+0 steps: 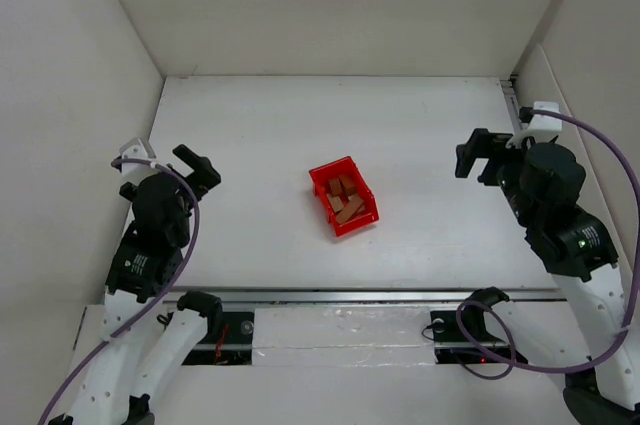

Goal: Build the wood block tower

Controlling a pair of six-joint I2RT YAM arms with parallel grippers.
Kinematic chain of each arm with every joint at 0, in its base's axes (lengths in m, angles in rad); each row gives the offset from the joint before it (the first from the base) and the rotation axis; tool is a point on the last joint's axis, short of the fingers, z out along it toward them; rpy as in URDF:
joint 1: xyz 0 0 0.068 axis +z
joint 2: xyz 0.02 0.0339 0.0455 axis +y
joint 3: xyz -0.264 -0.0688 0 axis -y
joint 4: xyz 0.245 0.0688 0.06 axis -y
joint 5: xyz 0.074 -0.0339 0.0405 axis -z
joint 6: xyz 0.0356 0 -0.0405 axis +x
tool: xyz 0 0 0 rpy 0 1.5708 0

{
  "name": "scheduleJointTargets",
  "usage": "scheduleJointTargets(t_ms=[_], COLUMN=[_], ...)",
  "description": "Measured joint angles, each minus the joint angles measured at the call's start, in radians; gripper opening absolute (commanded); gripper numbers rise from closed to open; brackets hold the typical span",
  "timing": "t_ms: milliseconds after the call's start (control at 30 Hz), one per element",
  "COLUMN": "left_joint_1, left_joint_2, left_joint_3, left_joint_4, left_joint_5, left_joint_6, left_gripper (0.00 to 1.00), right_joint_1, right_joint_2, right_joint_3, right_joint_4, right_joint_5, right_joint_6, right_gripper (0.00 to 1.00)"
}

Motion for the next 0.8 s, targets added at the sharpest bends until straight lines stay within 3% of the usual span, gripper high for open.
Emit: scheduleJointTargets(t_ms=[167, 333, 500, 600, 800], left_joint_1=[0.0, 0.0, 0.0, 0.0, 0.0], left_joint_2=[0.015, 0.018, 0.05, 0.073, 0.105], left_joint_3=[0.0, -0.001, -0.001, -0.001, -0.01], left_joint_4=[0.006, 0.01, 0.021, 0.022, 0.037], left_joint_5=[0.008, 0.017, 0.024, 0.034, 0.064], left_joint_6=[0.0, 0.0, 0.0, 0.001, 0.011], left_gripper=[0.99, 0.99, 0.99, 0.99, 0.99], right_joint_1=[0.0, 0.006, 0.122, 0.212, 0.293], right_joint_2=[0.004, 0.052, 0.316, 0.507, 0.801], right_joint_3=[0.0, 0.005, 0.043, 0.042, 0.094], right_joint_4=[0.003, 0.016, 0.054, 0.073, 0.091], right_joint_5=[-0.045, -0.225, -0.292, -0.291, -0.345], right_joint_6=[-0.024, -0.092, -0.127, -0.145, -0.284], right_gripper=[1.0, 1.0, 0.99, 0.89, 0.88])
